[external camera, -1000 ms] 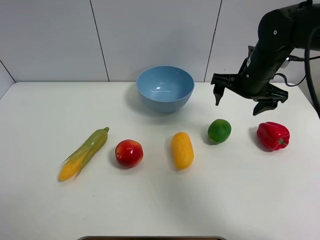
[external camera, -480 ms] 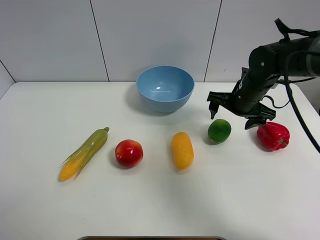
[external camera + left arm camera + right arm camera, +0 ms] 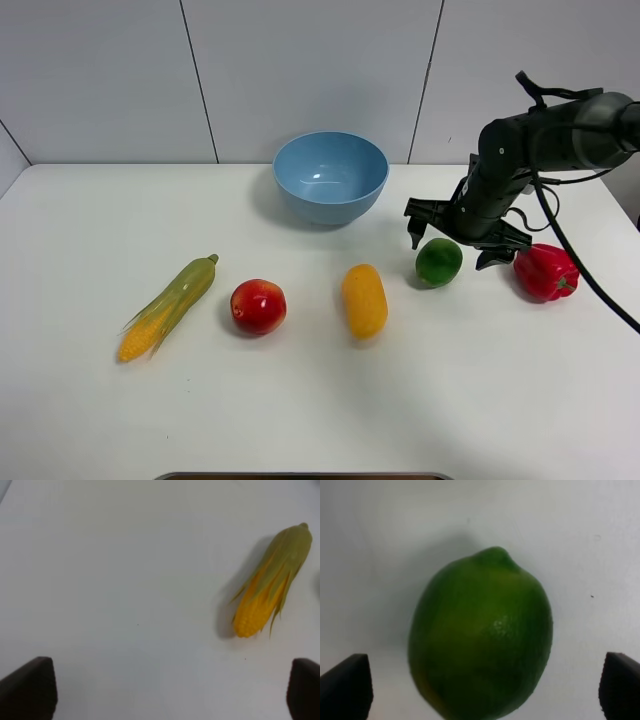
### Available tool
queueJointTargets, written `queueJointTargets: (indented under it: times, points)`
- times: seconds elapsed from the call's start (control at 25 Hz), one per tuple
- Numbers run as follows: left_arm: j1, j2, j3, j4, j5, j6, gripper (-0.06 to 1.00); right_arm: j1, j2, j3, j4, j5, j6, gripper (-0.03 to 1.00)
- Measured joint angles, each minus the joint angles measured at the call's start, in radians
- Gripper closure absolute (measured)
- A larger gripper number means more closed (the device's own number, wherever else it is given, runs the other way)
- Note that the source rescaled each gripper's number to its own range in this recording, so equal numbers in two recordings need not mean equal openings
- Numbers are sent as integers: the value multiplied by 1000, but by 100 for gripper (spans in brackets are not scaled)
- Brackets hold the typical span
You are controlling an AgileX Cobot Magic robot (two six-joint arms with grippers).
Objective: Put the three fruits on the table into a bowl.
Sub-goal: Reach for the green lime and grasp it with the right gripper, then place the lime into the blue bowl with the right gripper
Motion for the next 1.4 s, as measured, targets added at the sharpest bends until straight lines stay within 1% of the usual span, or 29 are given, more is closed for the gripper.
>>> queueJointTargets:
  times: [0.44,0.48,0.56,0.72,1.2,1.4]
  points:
    - [0,0,0,0,0,3,18,-2,103,2,-17,-86,-5,20]
    - [0,0,0,0,0,3,18,-2,107,4,-17,-93,-7,24]
    - [0,0,0,0,0,3,18,-2,110,7,-17,-100,-7,38]
    - [0,0,0,0,0,3,18,-2,115,7,-22,-119,-7,79]
    - [0,0,0,0,0,3,18,-2,114,7,-73,-122,-8,80]
    - [0,0,0,0,0,3,18,-2,25,8,-91,-119,-9,80]
